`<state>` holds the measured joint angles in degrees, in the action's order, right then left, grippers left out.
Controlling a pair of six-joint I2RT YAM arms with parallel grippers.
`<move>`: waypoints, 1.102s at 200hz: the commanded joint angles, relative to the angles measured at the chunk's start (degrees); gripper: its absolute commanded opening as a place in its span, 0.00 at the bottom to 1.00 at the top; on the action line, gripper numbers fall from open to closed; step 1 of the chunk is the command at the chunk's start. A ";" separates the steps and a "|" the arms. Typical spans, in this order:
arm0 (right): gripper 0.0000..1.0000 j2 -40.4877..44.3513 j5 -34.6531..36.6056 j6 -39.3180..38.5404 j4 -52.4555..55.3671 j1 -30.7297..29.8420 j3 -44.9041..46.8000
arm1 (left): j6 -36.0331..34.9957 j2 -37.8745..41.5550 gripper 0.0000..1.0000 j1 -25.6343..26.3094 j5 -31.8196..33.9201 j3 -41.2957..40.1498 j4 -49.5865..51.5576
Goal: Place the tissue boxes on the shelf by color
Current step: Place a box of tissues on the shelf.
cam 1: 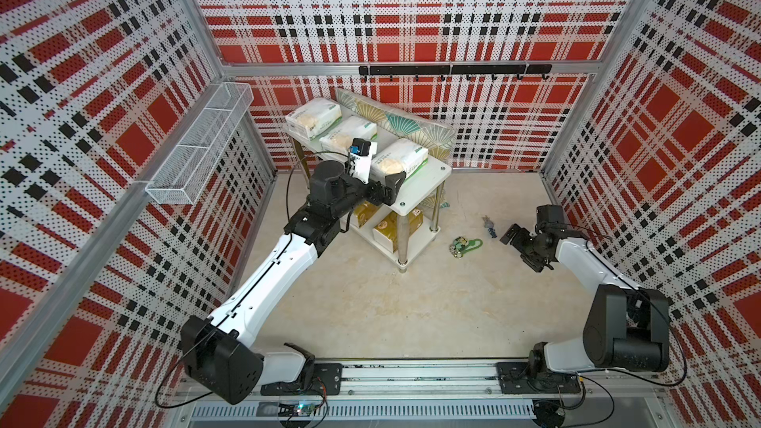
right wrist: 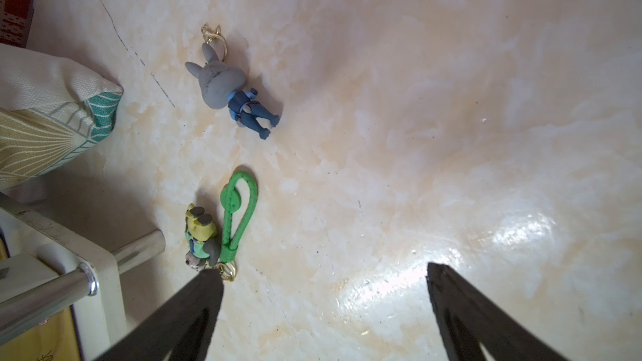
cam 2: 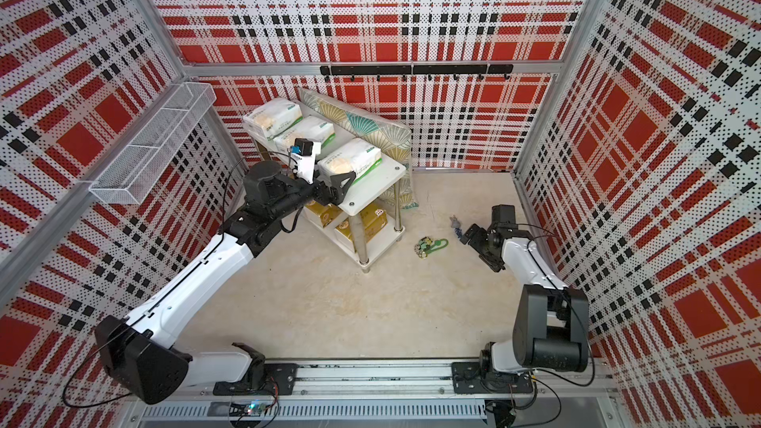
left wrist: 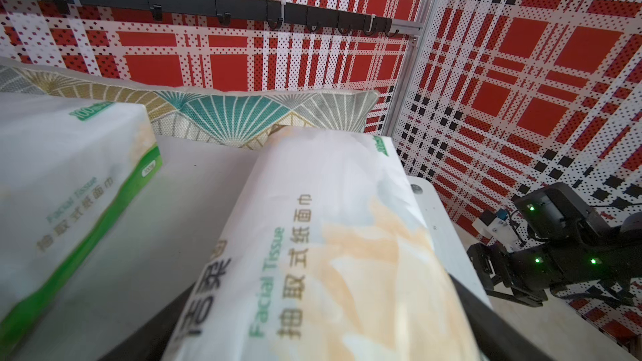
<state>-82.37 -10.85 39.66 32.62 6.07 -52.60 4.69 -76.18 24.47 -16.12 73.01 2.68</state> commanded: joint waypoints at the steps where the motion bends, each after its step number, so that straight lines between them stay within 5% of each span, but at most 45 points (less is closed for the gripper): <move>1: 1.00 -0.69 -0.40 -0.10 -1.26 -0.61 -0.13 | 0.41 0.92 0.99 -0.35 -2.10 0.47 1.08; 220: 1.00 -0.60 -1.02 -0.46 -2.32 -0.99 0.92 | -2.84 3.25 0.99 -0.38 -1.15 4.42 1.81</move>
<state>-83.26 -11.75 39.66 31.27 5.41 -52.49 2.87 -74.65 24.45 -17.56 75.48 4.82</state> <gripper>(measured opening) 0.999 0.990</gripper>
